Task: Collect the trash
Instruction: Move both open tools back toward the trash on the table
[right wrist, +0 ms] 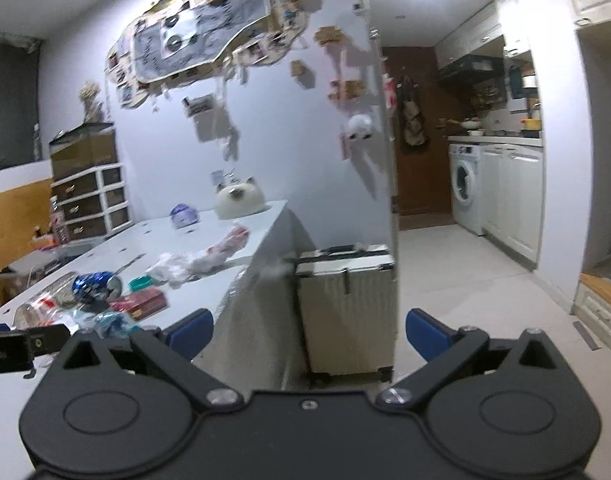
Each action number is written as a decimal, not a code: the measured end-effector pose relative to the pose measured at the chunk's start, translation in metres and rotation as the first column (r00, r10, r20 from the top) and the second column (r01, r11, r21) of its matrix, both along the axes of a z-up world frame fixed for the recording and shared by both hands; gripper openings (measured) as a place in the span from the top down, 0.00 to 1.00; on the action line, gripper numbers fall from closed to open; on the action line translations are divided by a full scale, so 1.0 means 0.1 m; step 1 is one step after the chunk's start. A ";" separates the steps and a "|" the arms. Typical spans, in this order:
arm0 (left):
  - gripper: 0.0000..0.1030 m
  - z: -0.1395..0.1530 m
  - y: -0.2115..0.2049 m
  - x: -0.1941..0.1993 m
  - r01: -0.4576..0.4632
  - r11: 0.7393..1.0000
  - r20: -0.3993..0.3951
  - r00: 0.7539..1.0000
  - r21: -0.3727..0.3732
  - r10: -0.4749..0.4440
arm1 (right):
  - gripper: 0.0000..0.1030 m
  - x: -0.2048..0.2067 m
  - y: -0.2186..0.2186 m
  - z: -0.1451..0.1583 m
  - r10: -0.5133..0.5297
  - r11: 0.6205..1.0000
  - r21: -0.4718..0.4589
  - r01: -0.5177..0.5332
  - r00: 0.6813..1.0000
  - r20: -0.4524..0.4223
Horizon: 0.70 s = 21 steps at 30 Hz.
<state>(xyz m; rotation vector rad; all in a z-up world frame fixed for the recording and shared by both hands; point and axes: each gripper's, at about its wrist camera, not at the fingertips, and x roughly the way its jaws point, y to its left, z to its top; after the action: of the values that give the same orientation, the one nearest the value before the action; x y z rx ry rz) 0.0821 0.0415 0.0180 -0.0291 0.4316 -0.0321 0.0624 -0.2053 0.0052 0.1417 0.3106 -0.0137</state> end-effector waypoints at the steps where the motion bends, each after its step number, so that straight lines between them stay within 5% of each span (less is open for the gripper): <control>1: 0.00 0.00 0.08 0.02 -0.008 1.000 -0.003 1.000 -0.001 0.008 | 0.00 0.06 0.09 -0.01 0.018 1.000 -0.004 -0.018 1.000 -0.009; 13: 0.00 -0.07 0.99 0.31 -0.150 0.989 -0.086 0.985 -0.008 0.149 | 0.00 0.63 1.07 -0.21 0.248 0.966 -0.071 -0.250 0.968 -0.038; 21: 0.00 -0.12 1.34 0.51 -0.165 0.985 -0.093 0.983 -0.052 0.160 | 0.00 1.03 1.47 -0.24 0.322 0.947 0.027 -0.321 0.940 -0.115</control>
<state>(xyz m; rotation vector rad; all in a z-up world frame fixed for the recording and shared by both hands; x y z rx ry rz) 0.1332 0.1758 0.0061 -0.1251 0.5156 0.1178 0.1658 -0.0587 -0.0188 0.0965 0.4491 0.3054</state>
